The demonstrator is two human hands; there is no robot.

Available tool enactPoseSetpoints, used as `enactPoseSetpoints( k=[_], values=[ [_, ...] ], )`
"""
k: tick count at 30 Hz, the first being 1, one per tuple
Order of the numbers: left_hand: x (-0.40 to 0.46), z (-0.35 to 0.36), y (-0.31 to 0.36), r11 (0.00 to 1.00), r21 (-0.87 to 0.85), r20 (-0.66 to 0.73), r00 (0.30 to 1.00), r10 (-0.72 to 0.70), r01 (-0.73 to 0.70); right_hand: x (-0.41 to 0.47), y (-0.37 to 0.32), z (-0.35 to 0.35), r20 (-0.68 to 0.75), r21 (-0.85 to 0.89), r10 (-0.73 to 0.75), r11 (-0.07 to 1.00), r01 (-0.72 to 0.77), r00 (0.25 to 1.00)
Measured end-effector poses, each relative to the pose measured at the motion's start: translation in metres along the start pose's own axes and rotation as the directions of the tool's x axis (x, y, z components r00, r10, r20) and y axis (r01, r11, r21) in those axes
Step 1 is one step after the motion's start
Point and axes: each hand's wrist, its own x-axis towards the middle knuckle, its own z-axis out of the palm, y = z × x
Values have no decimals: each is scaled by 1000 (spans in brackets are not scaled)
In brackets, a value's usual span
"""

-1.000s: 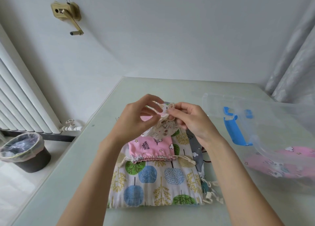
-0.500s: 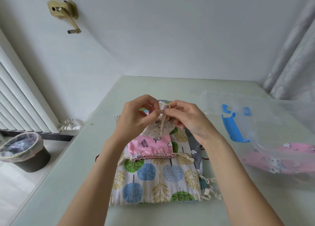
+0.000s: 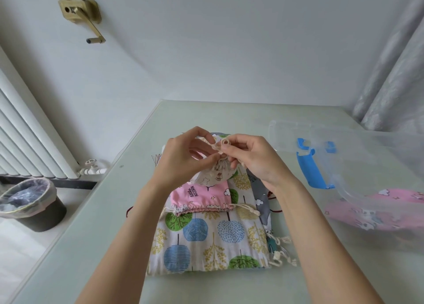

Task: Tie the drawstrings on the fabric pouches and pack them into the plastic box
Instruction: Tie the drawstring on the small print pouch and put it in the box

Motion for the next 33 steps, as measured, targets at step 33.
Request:
enactPoseSetpoints(
  k=[33],
  values=[
    [-2,-12,2,900,-404,175,980,-98,162,-1,3,5,-10,-690,-803,437,577,596]
  ],
)
